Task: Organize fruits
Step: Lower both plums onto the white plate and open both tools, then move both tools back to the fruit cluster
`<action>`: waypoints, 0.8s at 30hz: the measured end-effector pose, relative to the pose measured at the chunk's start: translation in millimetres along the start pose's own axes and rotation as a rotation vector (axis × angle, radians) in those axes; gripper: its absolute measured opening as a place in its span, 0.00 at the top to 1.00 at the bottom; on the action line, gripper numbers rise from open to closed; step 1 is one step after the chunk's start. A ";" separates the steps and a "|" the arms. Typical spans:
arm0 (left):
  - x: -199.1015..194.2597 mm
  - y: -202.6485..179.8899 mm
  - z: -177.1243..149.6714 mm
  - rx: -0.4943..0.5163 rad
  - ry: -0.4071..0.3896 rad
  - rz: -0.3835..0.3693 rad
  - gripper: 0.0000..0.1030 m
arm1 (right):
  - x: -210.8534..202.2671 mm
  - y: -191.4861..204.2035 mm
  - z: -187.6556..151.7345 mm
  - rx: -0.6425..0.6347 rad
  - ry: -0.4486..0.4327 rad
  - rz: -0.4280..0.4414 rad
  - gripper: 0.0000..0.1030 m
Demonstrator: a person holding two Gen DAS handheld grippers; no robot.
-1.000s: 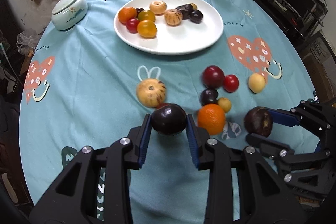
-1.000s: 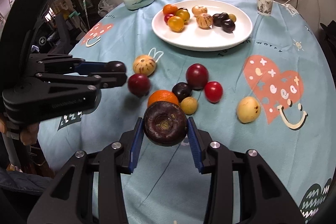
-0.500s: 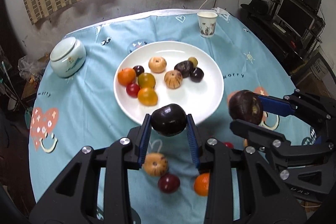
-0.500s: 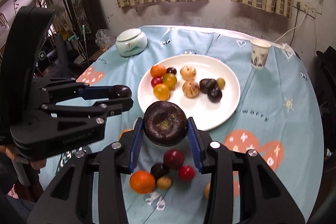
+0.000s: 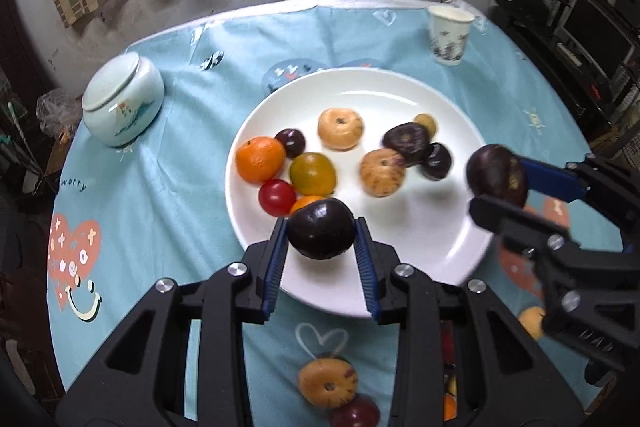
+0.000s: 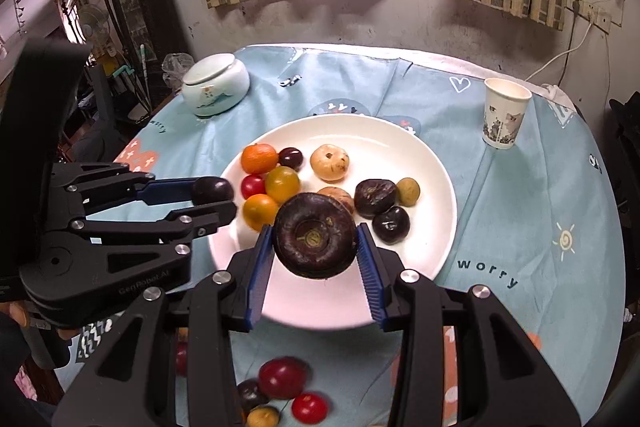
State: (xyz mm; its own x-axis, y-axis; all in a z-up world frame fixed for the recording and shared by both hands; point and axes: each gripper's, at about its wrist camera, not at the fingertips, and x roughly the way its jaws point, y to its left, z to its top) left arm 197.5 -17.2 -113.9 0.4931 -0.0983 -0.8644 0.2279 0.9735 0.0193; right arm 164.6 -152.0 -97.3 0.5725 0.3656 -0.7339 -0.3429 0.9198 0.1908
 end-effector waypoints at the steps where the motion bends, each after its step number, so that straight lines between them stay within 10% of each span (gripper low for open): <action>1: 7.9 2.7 1.2 -0.005 0.010 0.006 0.68 | 5.9 -3.4 1.4 0.008 0.008 -0.001 0.60; 12: 46.2 -1.7 19.1 0.042 0.023 0.052 0.63 | 65.6 -13.5 15.4 -0.070 0.097 -0.062 0.59; 16: 46.4 0.6 20.1 0.038 0.012 0.068 0.48 | 64.9 -14.4 14.7 -0.087 0.080 -0.088 0.34; 24: 21.6 0.4 12.7 0.032 -0.009 0.076 0.40 | 38.5 -11.6 1.6 -0.077 0.065 -0.100 0.34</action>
State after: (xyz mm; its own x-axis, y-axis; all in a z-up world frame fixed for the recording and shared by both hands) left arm 218.9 -21.5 -126.3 0.5176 -0.0263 -0.8552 0.2162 0.9711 0.1010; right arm 191.8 -148.3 -126.7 0.5585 0.2603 -0.7876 -0.3442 0.9366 0.0654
